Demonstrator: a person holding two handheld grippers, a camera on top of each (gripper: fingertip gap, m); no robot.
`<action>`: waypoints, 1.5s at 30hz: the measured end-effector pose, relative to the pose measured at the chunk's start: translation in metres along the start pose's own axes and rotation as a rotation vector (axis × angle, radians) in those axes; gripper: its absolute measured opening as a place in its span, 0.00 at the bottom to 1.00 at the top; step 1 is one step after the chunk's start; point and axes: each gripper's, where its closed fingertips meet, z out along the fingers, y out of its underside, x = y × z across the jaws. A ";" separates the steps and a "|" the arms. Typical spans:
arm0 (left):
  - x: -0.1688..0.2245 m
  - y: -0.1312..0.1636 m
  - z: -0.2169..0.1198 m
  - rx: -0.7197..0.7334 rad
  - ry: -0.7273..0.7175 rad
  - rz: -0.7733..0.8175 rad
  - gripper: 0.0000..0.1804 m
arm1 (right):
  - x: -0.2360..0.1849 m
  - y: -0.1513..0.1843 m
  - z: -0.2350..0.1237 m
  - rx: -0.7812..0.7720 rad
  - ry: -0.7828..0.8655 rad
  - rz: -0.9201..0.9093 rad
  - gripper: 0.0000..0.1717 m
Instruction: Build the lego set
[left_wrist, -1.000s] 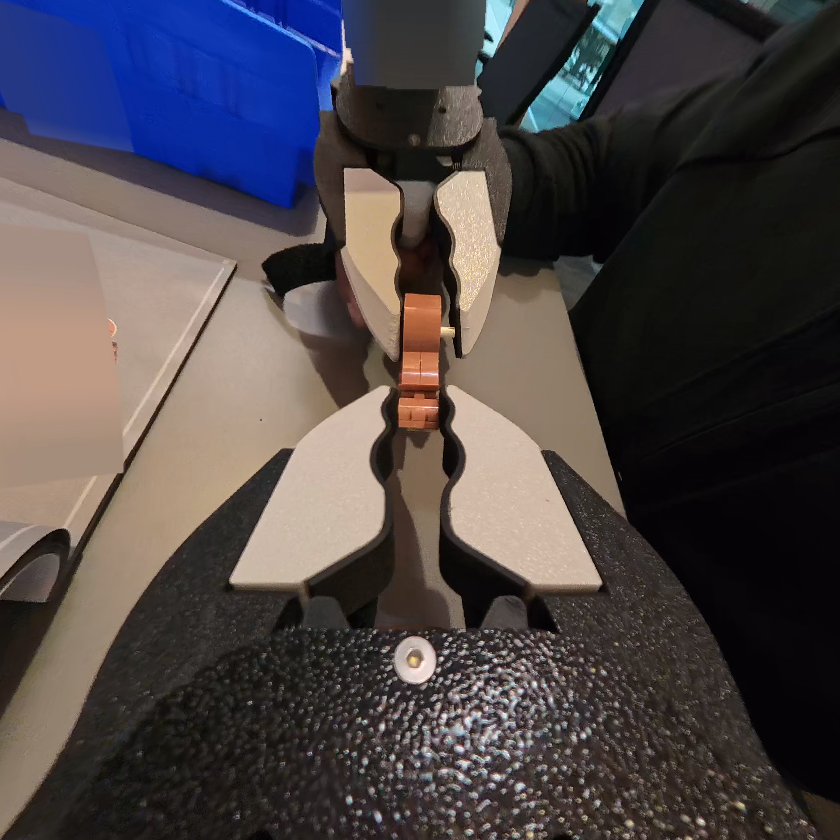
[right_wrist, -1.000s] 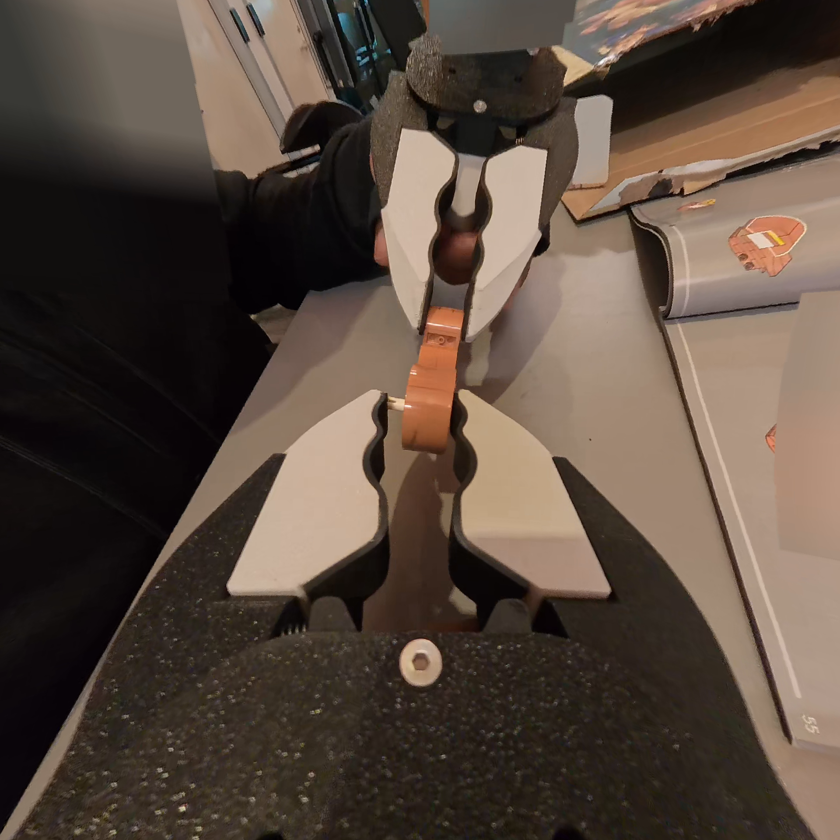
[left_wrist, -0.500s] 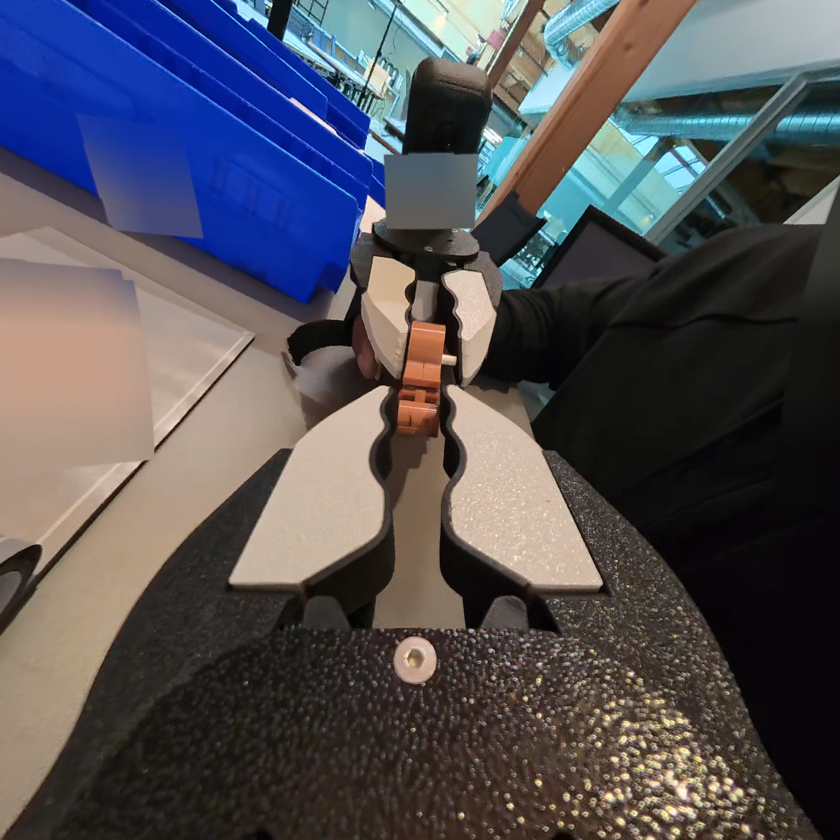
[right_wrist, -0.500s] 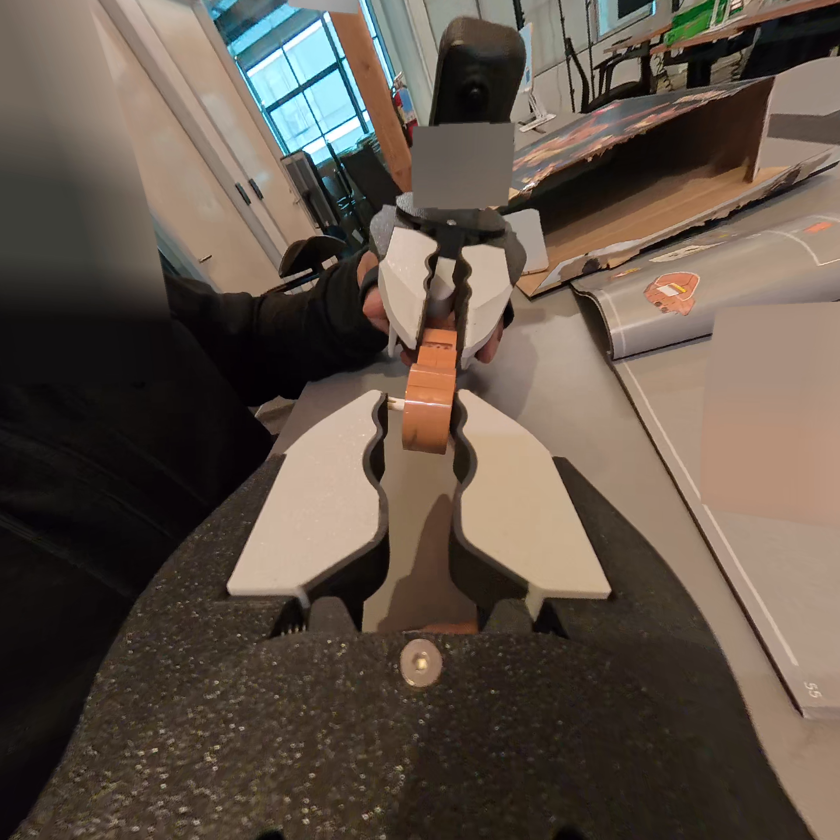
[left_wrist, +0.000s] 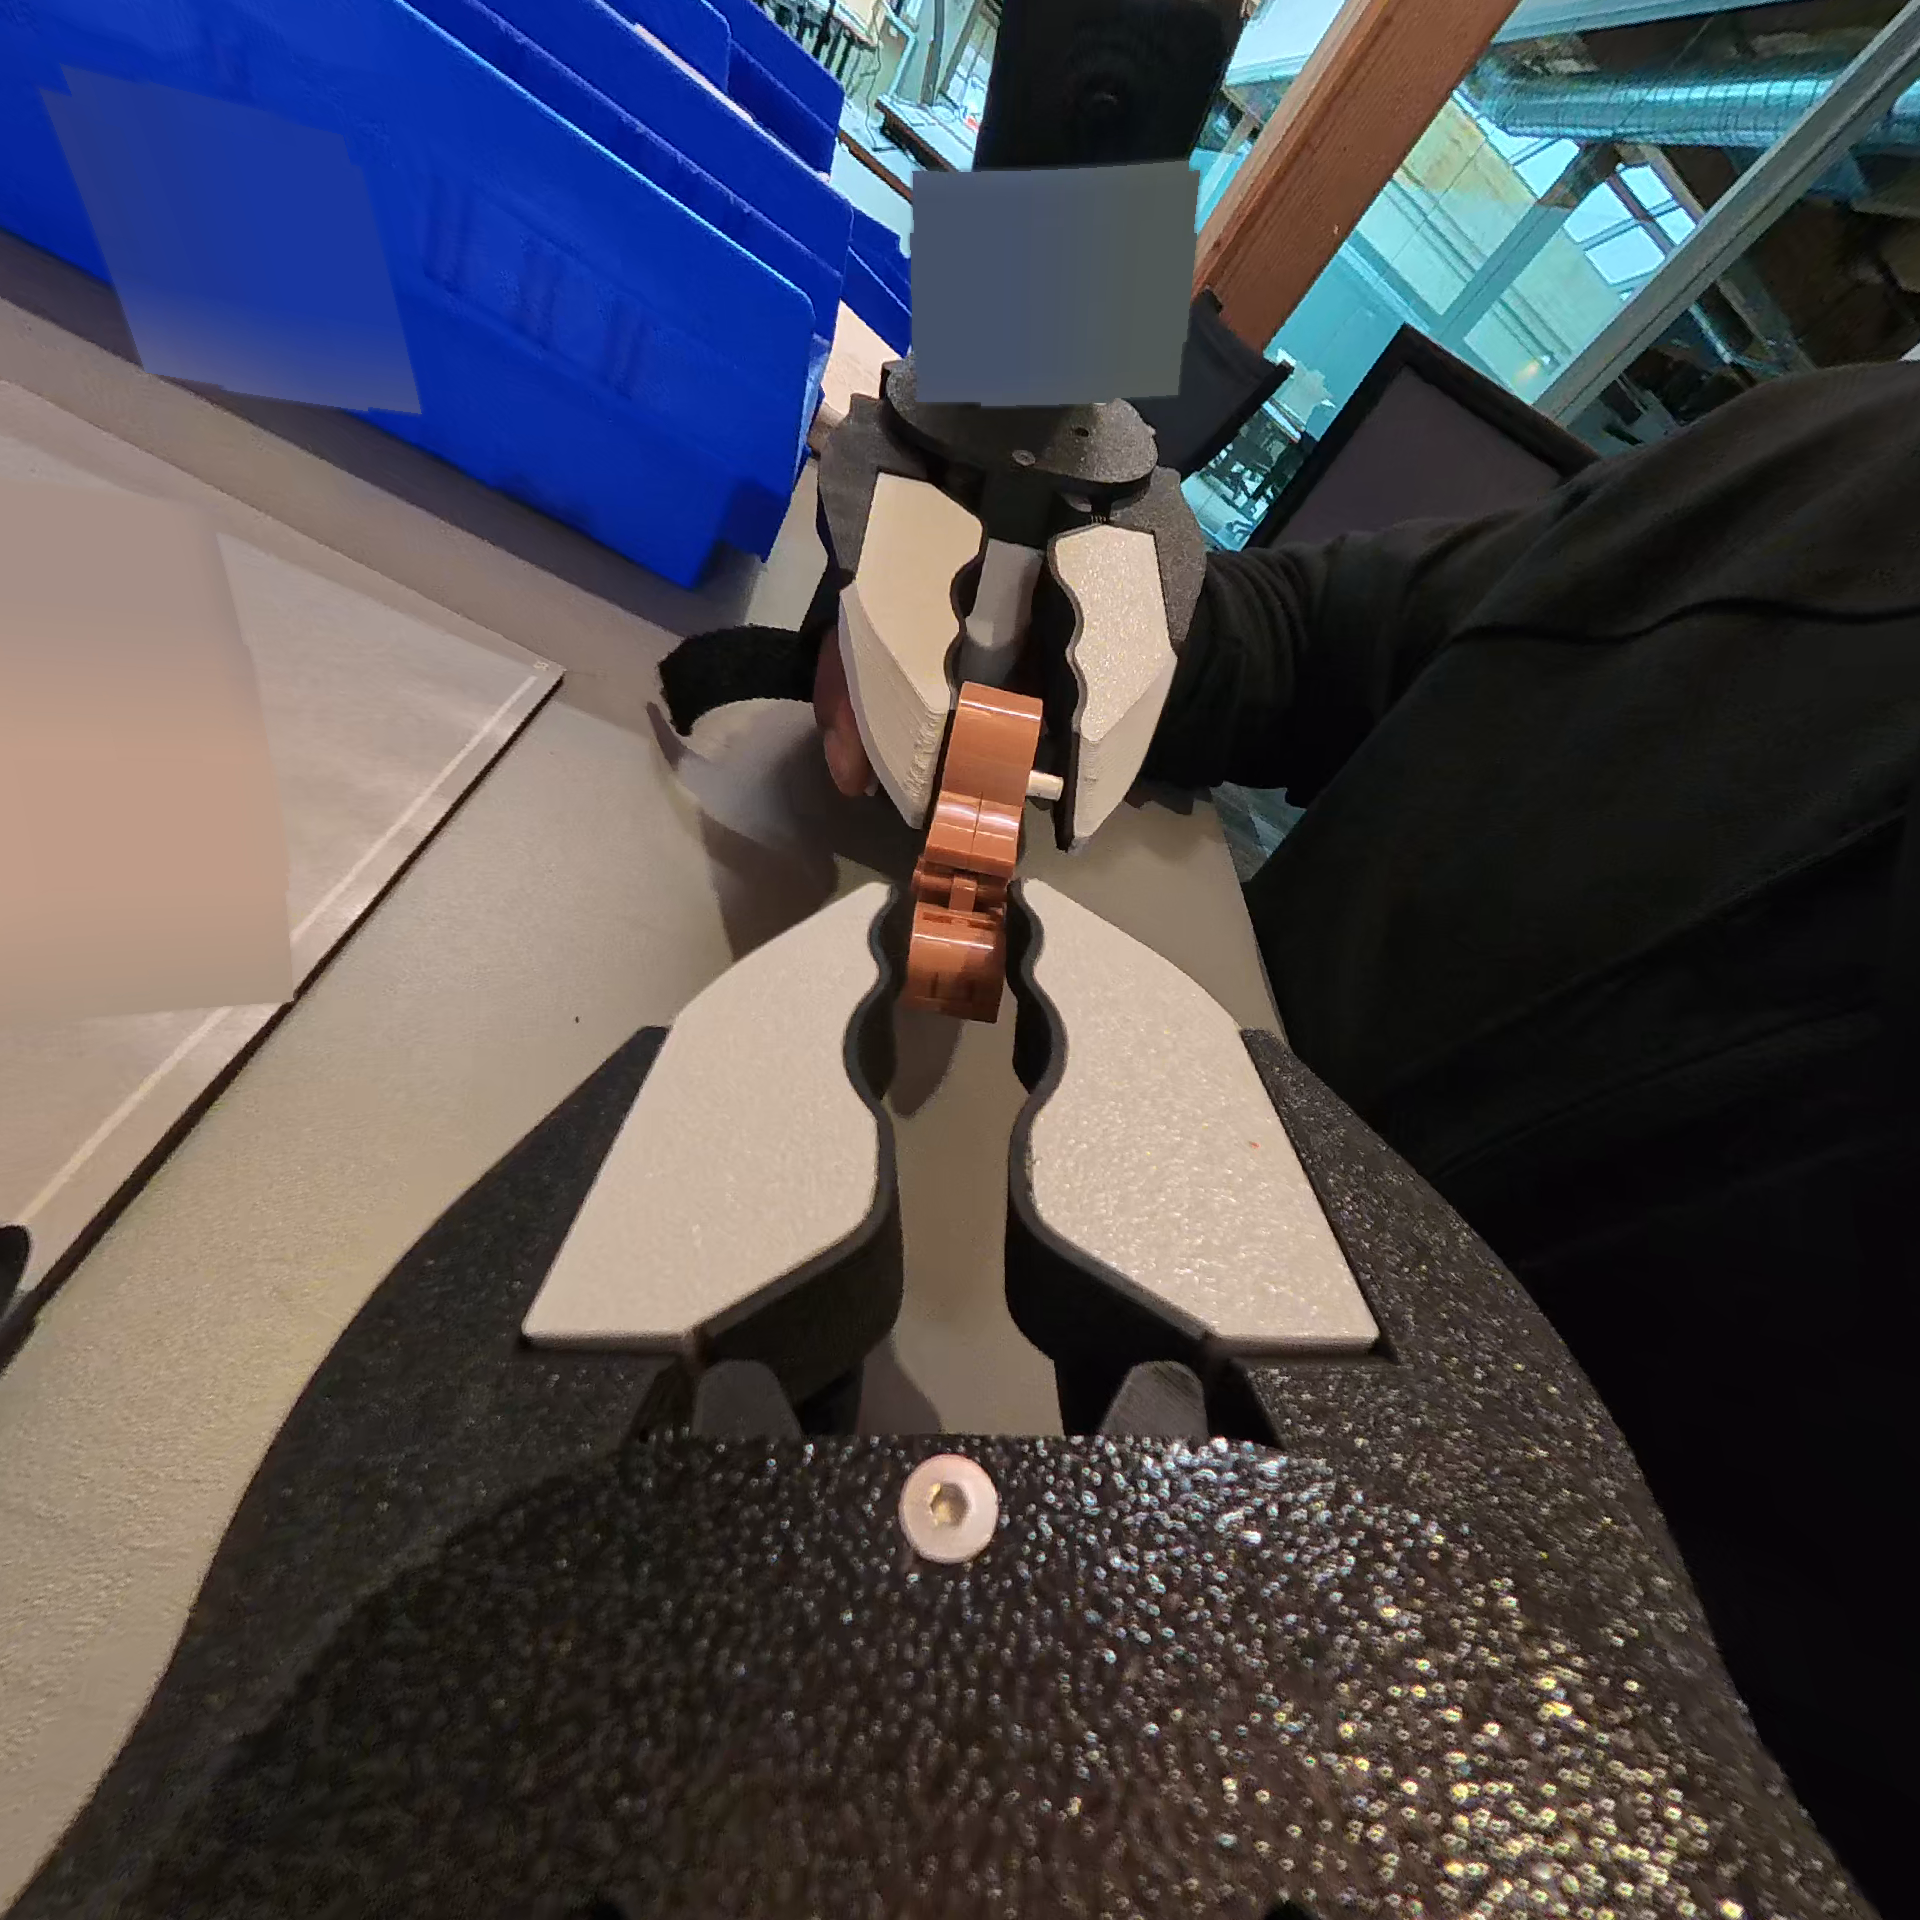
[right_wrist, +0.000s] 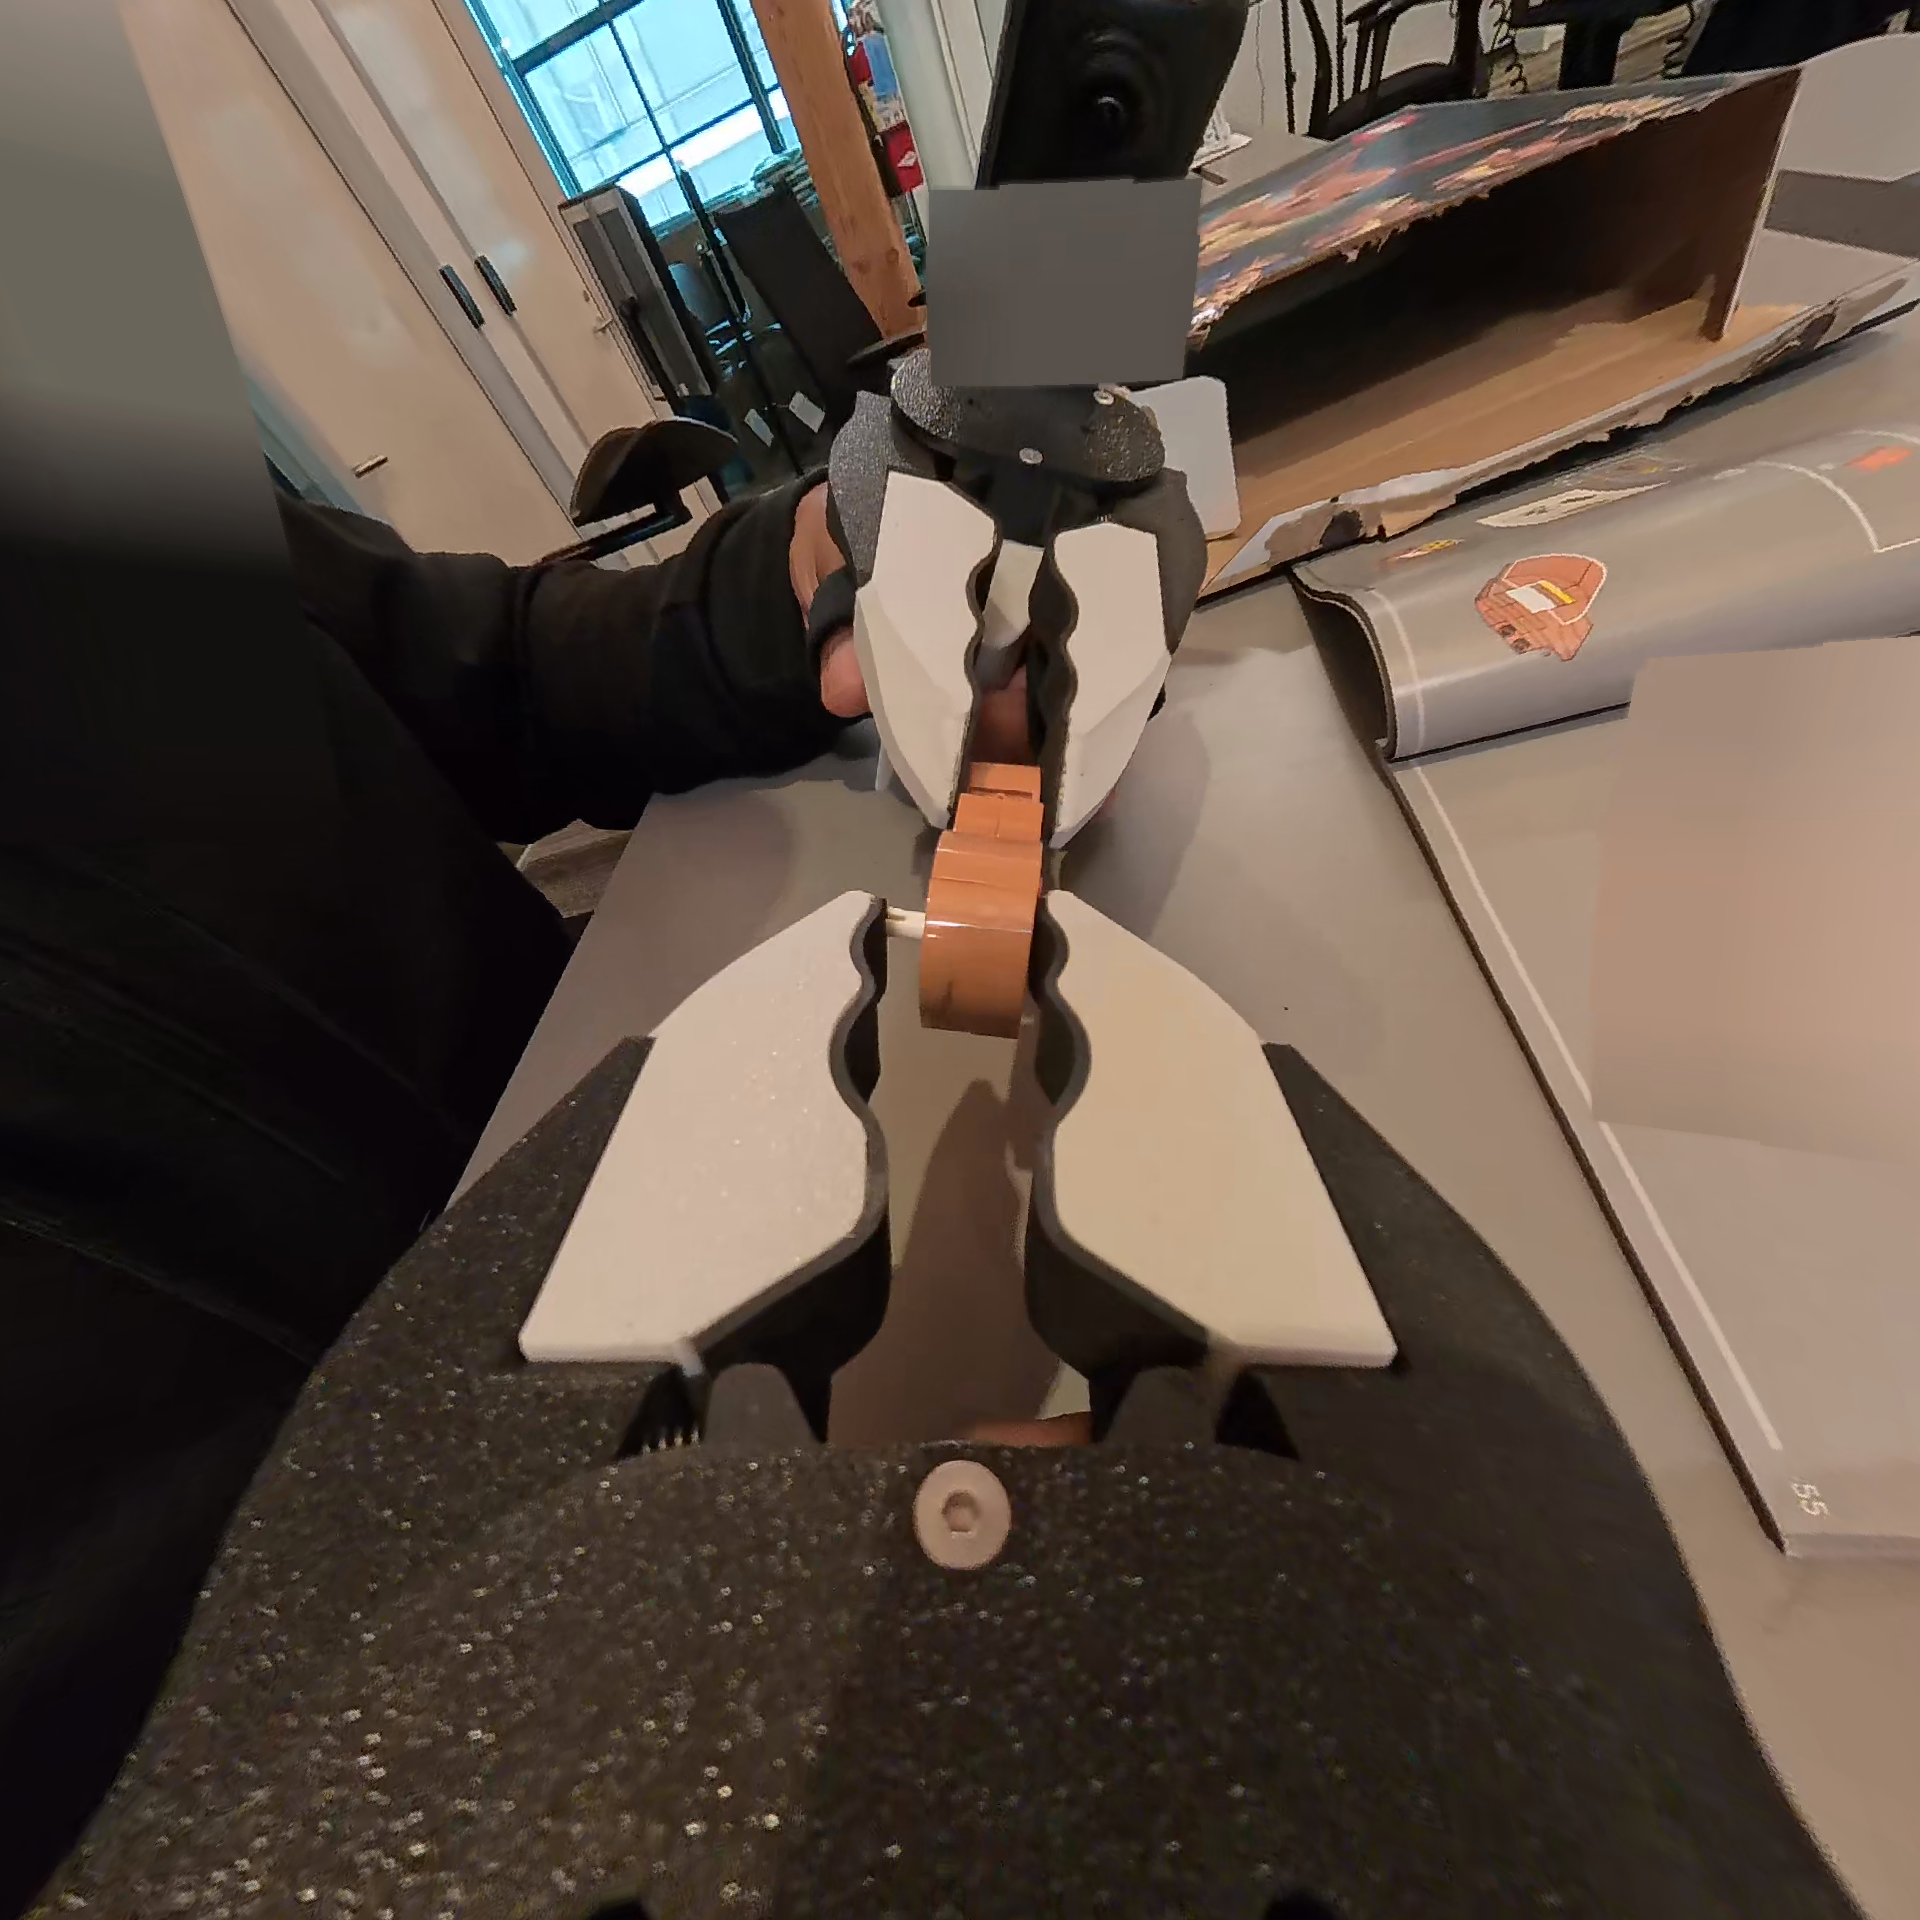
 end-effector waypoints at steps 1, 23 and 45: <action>0.000 0.000 0.000 -0.005 -0.001 -0.002 0.09 | 0.000 0.000 0.000 0.000 -0.002 0.006 0.15; -0.007 0.003 0.000 -0.021 -0.049 -0.012 0.09 | 0.007 -0.004 0.003 0.030 0.067 0.045 0.14; 0.011 -0.010 -0.001 0.067 0.049 0.042 0.09 | -0.006 -0.022 0.000 0.151 0.028 0.017 0.14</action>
